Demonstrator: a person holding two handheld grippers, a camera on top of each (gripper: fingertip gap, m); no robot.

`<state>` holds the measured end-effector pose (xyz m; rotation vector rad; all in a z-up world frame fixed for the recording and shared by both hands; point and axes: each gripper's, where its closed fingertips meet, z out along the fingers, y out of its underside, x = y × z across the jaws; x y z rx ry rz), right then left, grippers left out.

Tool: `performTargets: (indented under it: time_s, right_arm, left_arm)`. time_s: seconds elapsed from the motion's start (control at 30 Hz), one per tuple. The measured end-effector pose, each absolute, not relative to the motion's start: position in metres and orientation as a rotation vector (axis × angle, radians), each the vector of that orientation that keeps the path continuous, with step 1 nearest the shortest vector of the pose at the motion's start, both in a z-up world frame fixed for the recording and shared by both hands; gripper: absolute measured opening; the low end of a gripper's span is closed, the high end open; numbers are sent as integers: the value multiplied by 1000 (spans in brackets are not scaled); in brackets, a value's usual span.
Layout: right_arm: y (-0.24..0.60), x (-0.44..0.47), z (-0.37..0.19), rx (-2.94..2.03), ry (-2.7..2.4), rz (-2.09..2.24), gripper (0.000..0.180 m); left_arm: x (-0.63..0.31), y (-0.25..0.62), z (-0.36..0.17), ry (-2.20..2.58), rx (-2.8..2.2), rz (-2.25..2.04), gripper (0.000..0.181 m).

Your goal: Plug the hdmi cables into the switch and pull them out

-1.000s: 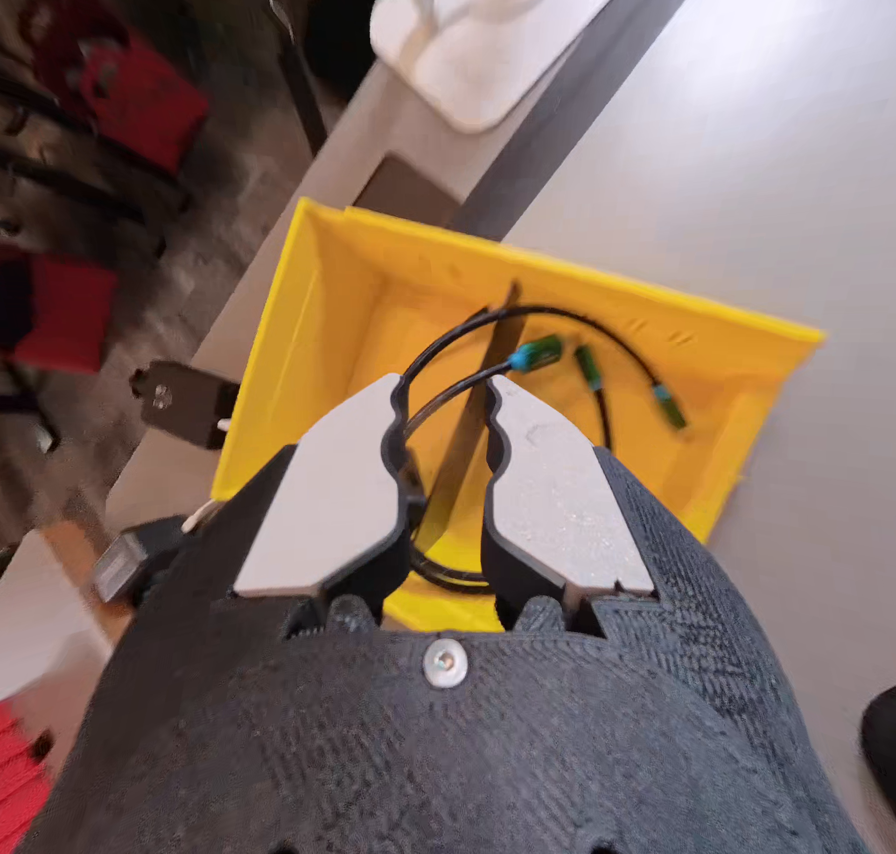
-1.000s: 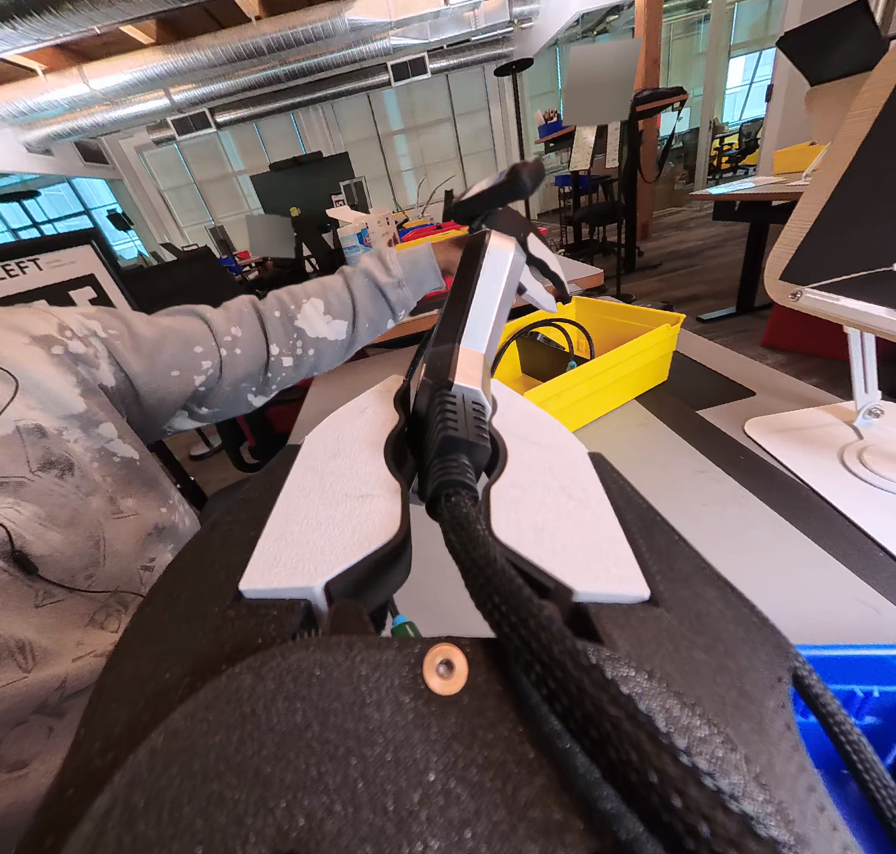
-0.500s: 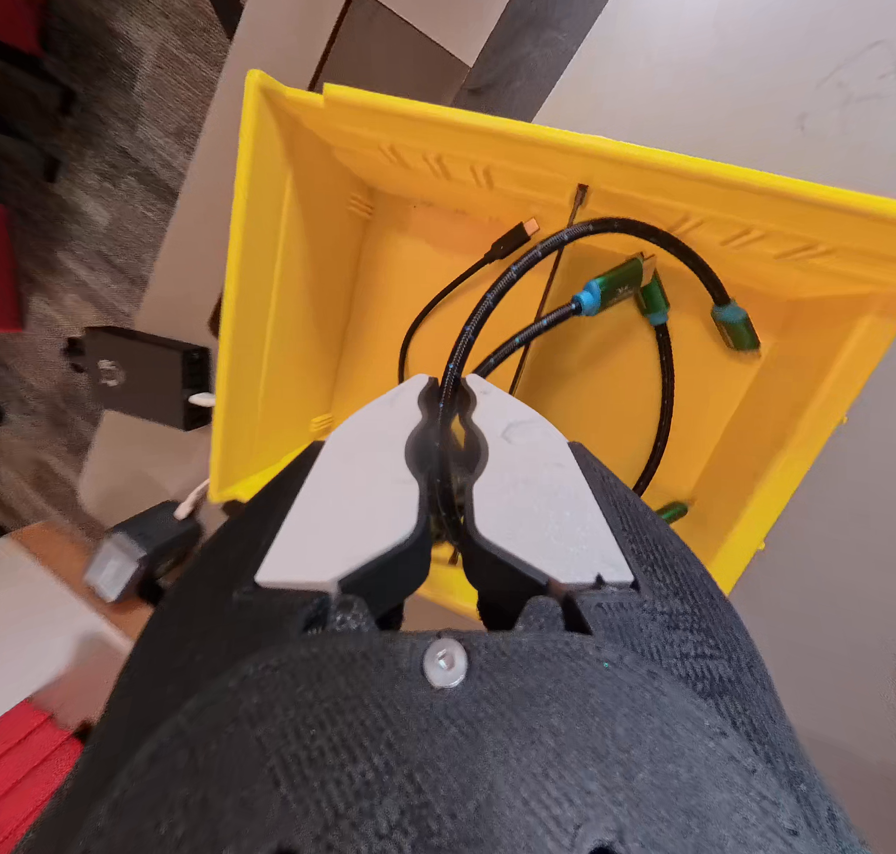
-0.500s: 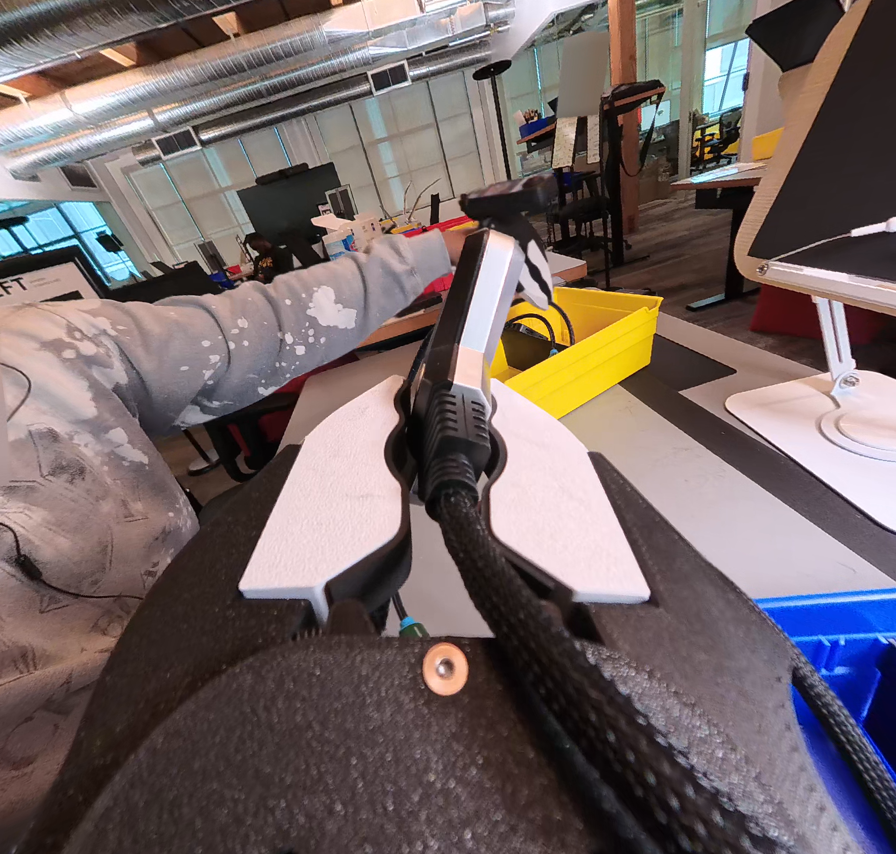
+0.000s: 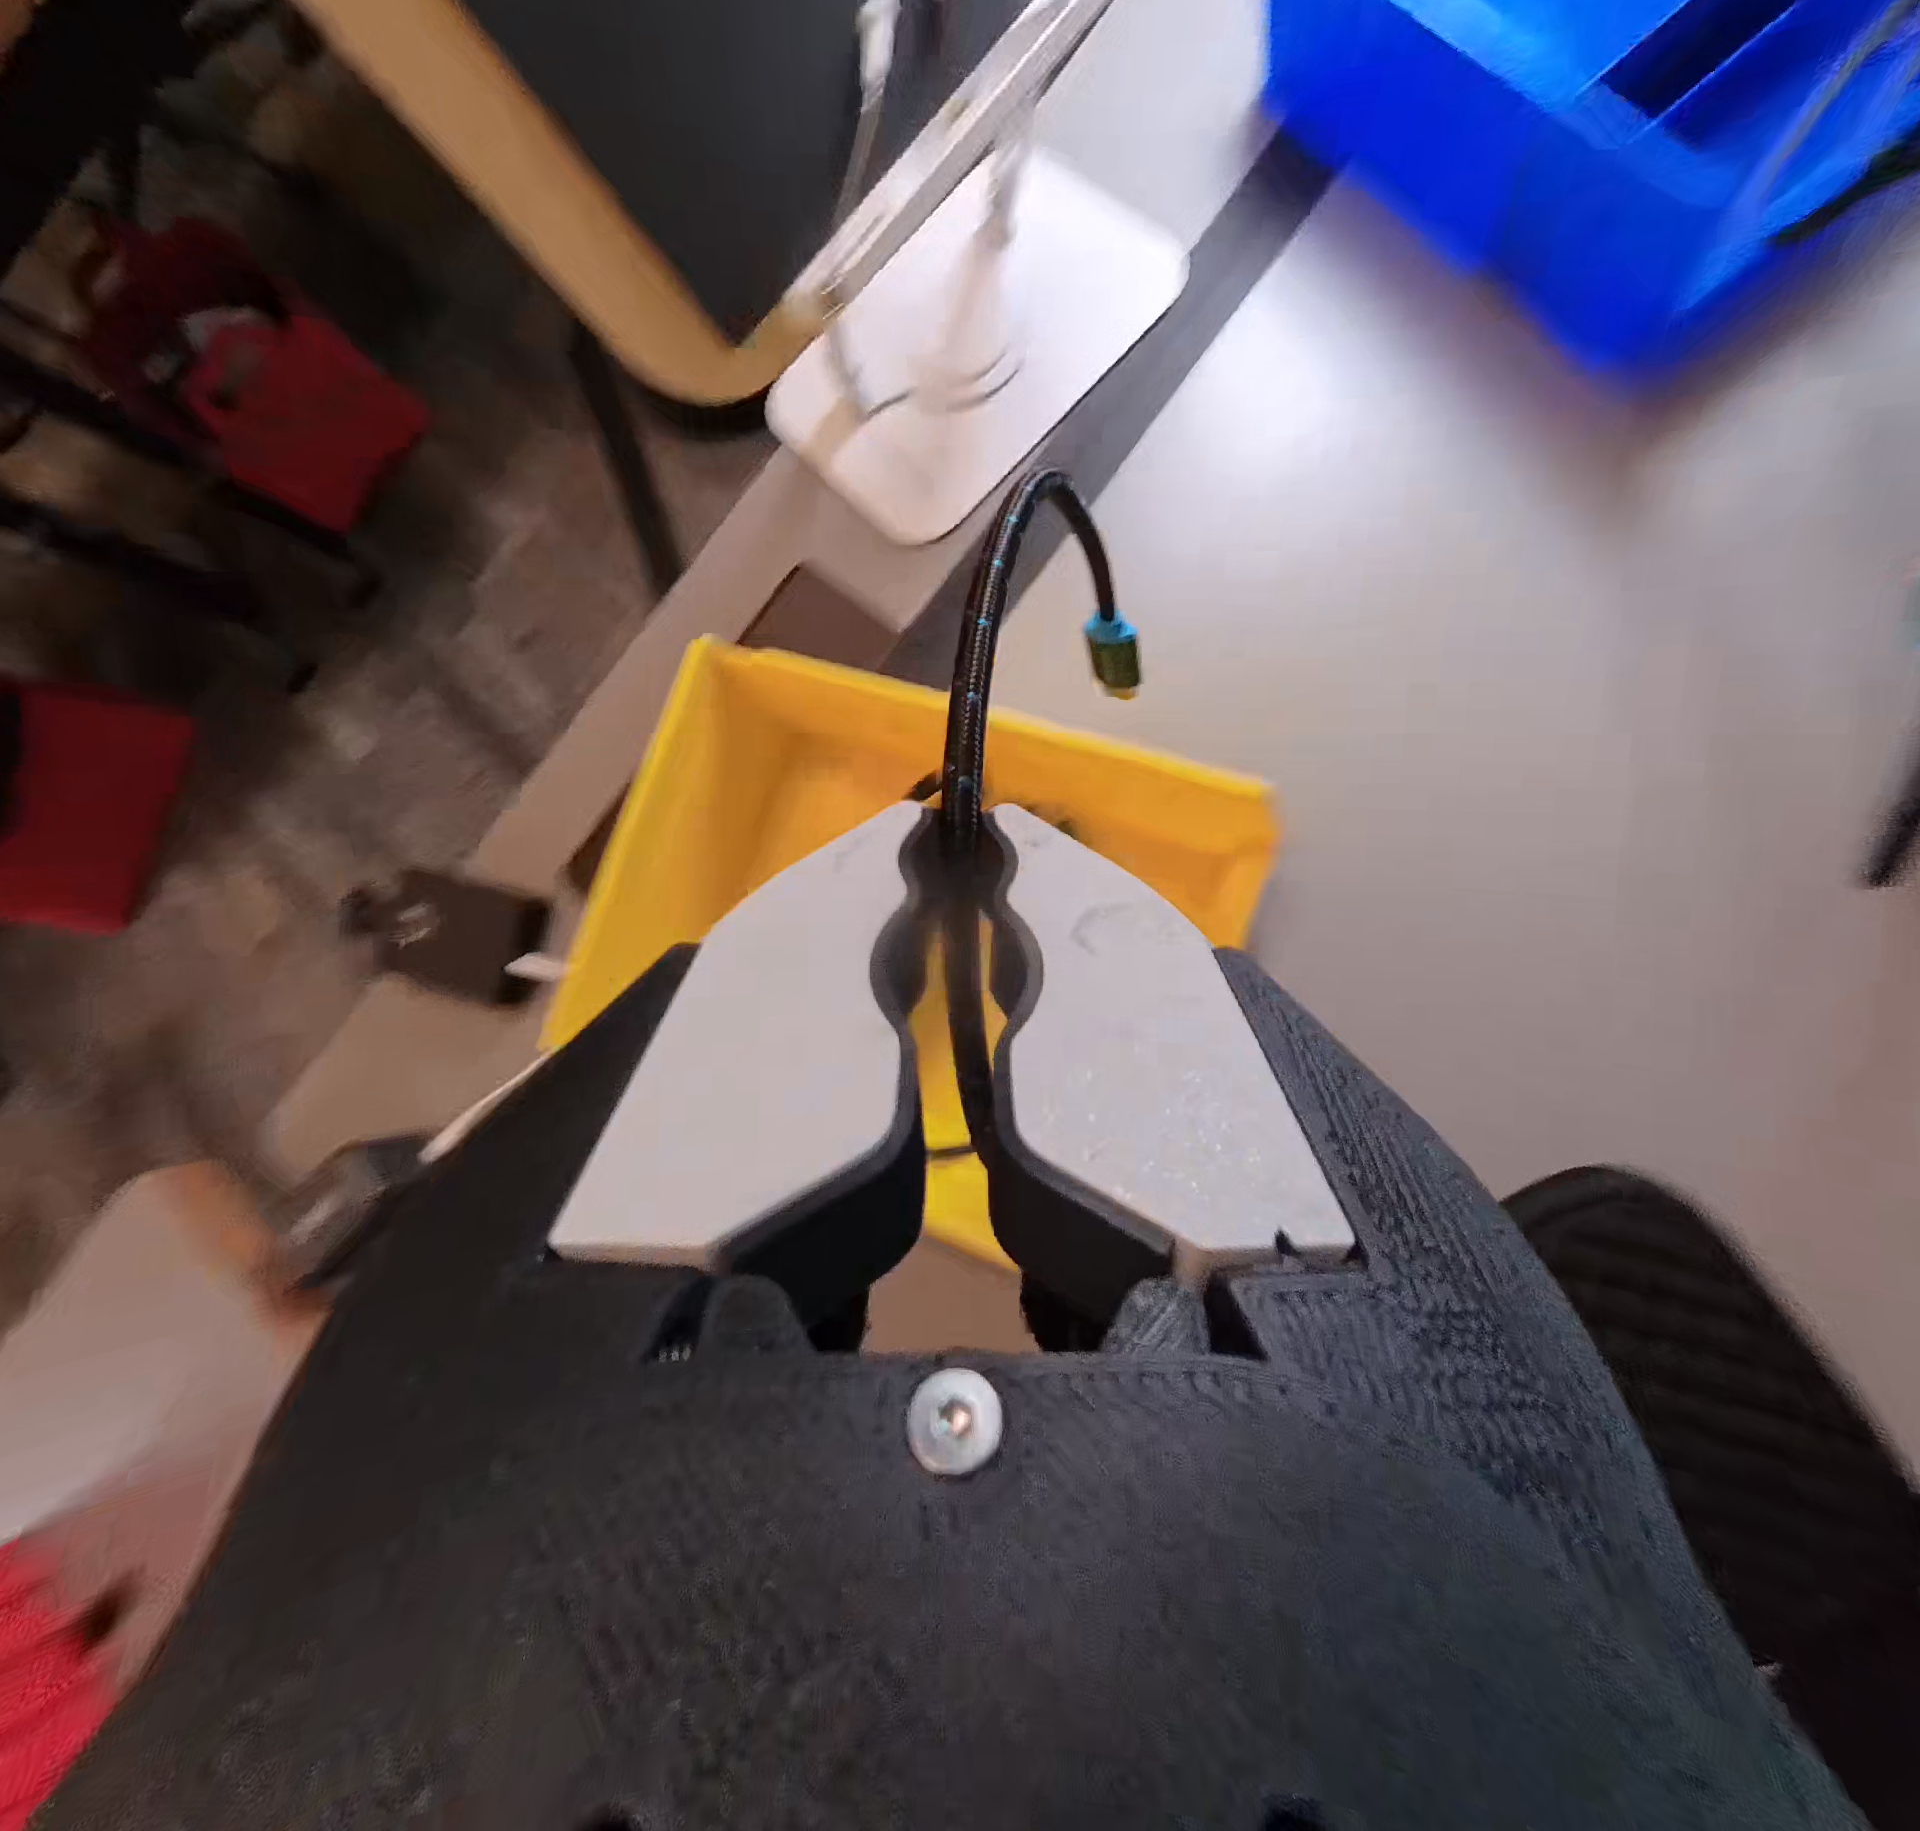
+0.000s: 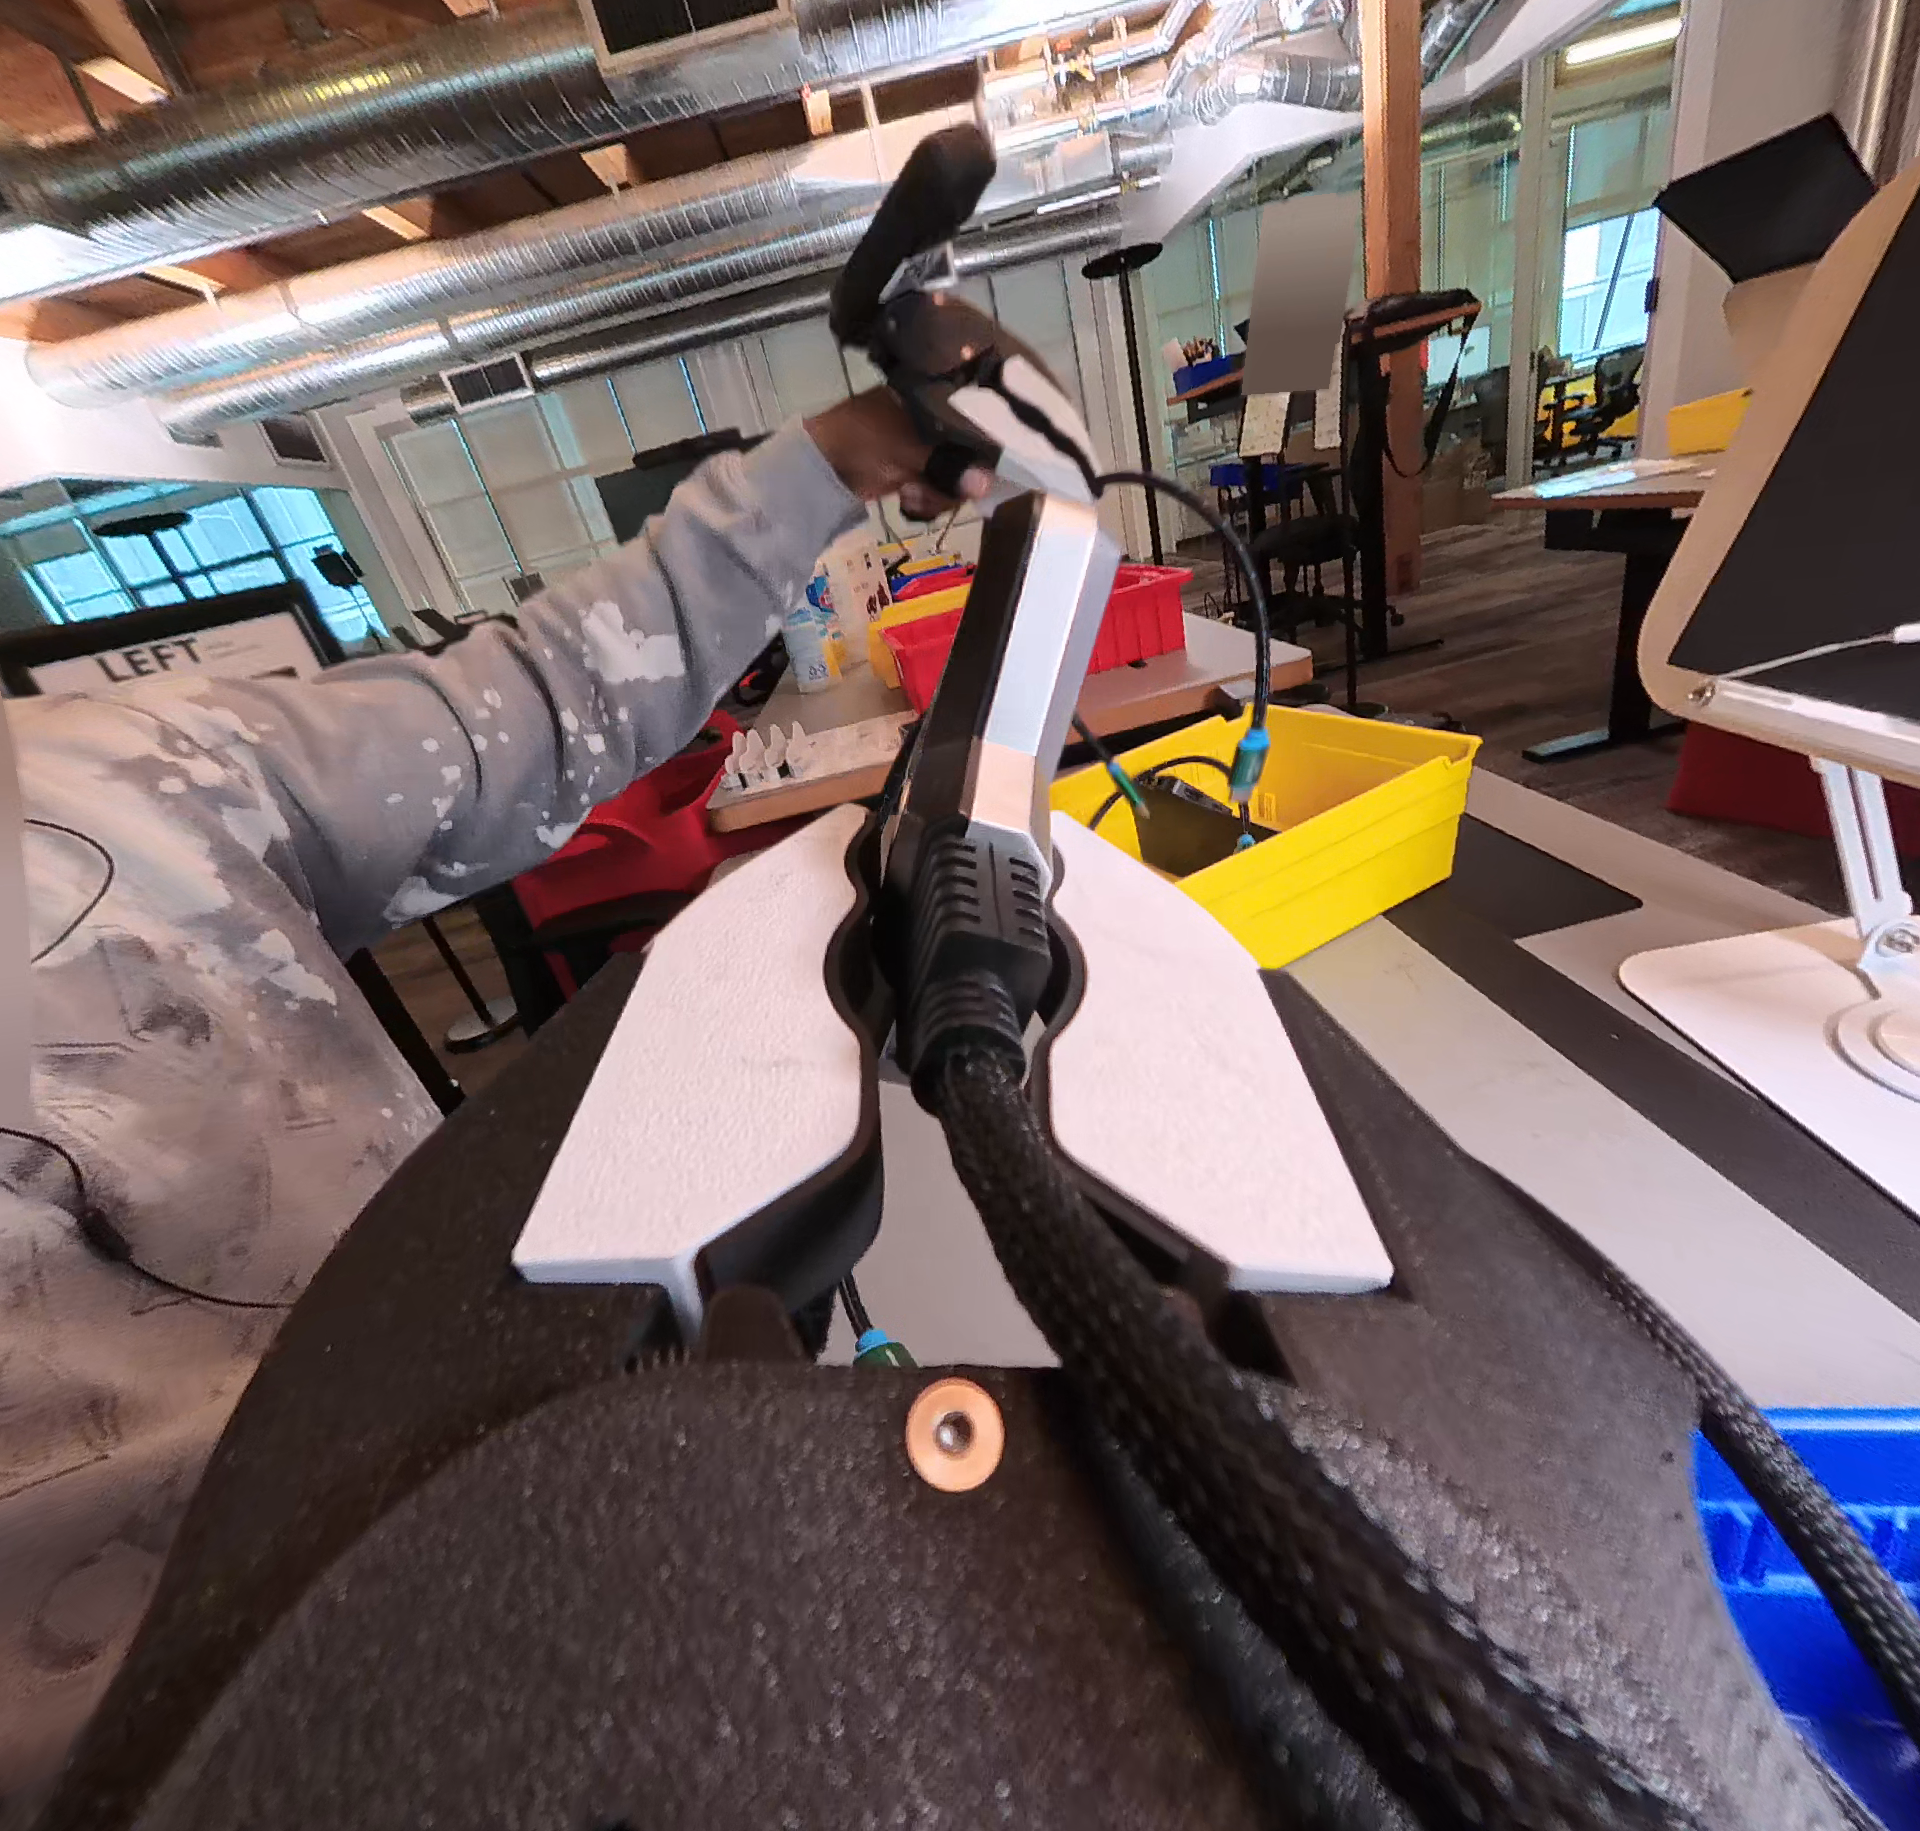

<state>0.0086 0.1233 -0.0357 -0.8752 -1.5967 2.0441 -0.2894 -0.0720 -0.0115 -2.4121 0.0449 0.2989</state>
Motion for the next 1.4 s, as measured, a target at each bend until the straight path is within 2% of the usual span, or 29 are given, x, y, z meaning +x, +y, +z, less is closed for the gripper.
performTargets:
  time_s: [0.03, 0.13, 0.27, 0.43, 0.57, 0.67, 0.77, 0.9, 1.07, 1.23, 1.33, 1.4]
  right_arm:
    - [125, 11, -33, -866, -1585, 2050, 26]
    - [130, 18, -26, -851, -1557, 2066, 26]
    - [138, 24, -22, -852, -1526, 2070, 26]
    - [147, 27, -21, -870, -1499, 2064, 26]
    - [155, 25, -23, -899, -1466, 2065, 26]
    - [163, 20, -24, -934, -1414, 2076, 26]
    - [167, 17, -25, -958, -1385, 2089, 26]
    - [167, 14, -27, -969, -1374, 2093, 26]
    - [169, 14, -27, -970, -1361, 2100, 26]
    - [175, 18, -26, -964, -1345, 2102, 26]
    - [182, 21, -25, -962, -1323, 2117, 26]
    - [186, 23, -25, -967, -1309, 2120, 26]
  left_arm:
    - [-272, -67, -16, 41, -2369, 203, 7]
    - [-218, -49, -52, -12, -2220, -124, 7]
    - [-164, -33, -128, -180, -2030, -445, 7]
    - [-150, -40, -205, -467, -1883, -520, 7]
    - [-148, -60, -244, -572, -1914, -464, 8]
    - [-150, -77, -258, -494, -2042, -291, 16]
    - [-152, -84, -250, -336, -2120, -126, 20]
    - [-124, -71, -249, -68, -2247, -186, 23]
    - [-113, -43, -282, 339, -2494, -79, 31]
    - [-124, -15, -301, 525, -2647, -68, 35]
    - [-122, -12, -308, 600, -2698, -158, 30]
    - [-122, -7, -312, 607, -2687, -175, 19]
